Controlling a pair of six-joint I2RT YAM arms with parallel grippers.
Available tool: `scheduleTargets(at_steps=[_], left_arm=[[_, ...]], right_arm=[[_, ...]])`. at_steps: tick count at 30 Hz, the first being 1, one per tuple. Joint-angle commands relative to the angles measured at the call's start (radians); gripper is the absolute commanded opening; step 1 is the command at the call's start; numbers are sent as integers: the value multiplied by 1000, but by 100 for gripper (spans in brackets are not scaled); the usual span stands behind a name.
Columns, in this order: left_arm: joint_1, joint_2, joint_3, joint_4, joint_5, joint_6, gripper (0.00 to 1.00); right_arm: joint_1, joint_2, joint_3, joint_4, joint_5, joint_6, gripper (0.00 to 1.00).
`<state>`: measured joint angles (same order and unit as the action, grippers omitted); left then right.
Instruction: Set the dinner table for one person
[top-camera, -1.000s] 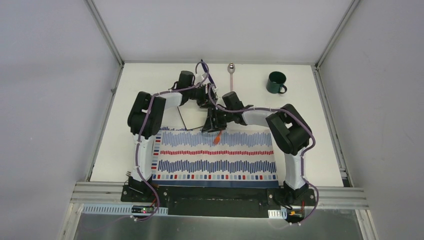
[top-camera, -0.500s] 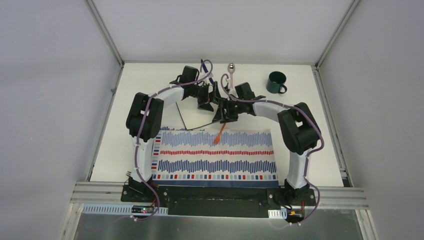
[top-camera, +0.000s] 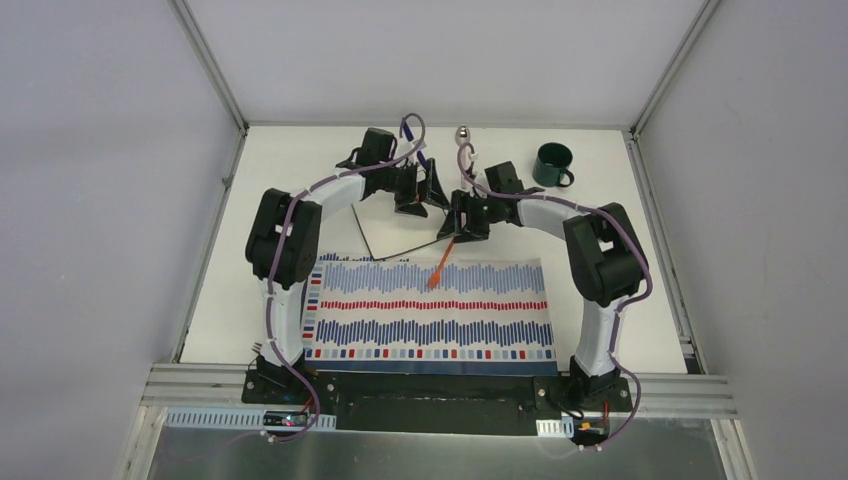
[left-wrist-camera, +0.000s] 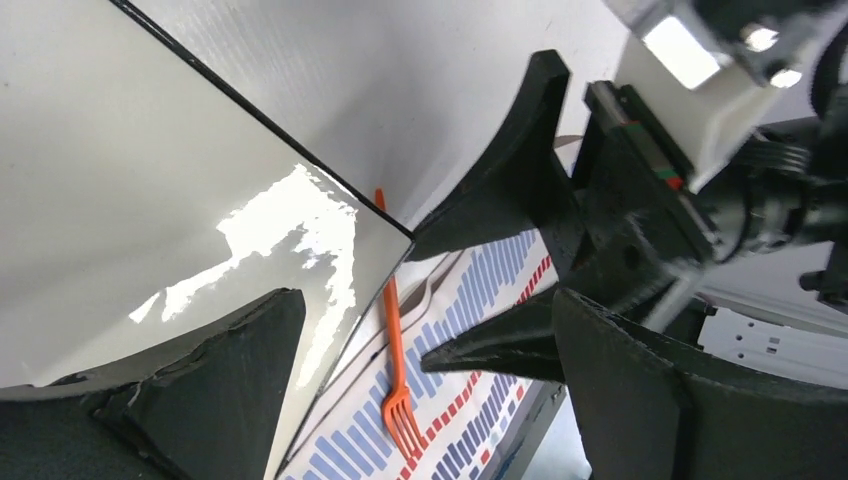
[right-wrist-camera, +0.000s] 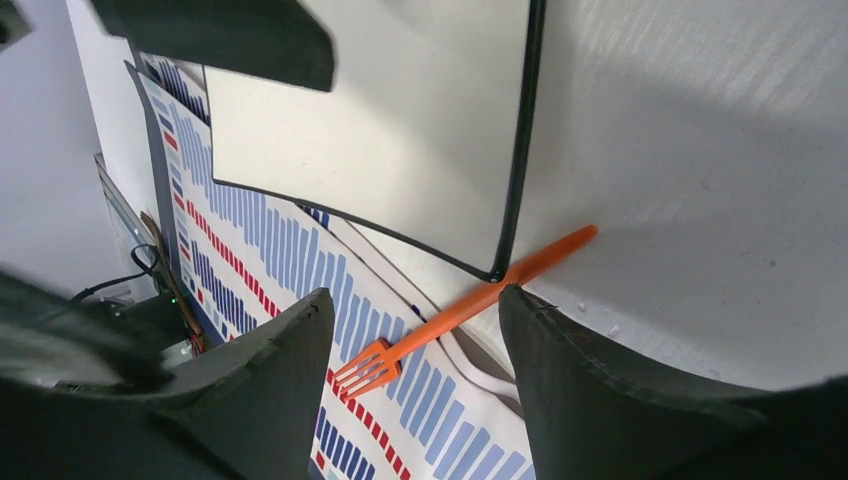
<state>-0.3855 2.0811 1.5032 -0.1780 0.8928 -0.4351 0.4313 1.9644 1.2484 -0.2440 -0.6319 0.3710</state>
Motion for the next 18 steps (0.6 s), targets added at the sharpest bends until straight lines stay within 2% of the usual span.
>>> scheduleTargets(at_steps=[1, 4, 10, 13, 18], left_arm=[[-5, -137, -16, 43, -64, 10, 99], [-4, -184, -11, -39, -206, 61, 99], [-4, -249, 2, -192, -465, 116, 99], [-4, -289, -30, -223, -565, 114, 99], [-6, -352, -96, -258, -643, 88, 99]], right_arm=[[-23, -57, -16, 47, 34, 20, 66], [-54, -70, -38, 73, 81, 52, 66], [-69, -95, -30, -1, 316, 34, 66], [-69, -106, -25, -21, 341, 13, 66], [-69, -118, -42, -24, 332, 22, 62]])
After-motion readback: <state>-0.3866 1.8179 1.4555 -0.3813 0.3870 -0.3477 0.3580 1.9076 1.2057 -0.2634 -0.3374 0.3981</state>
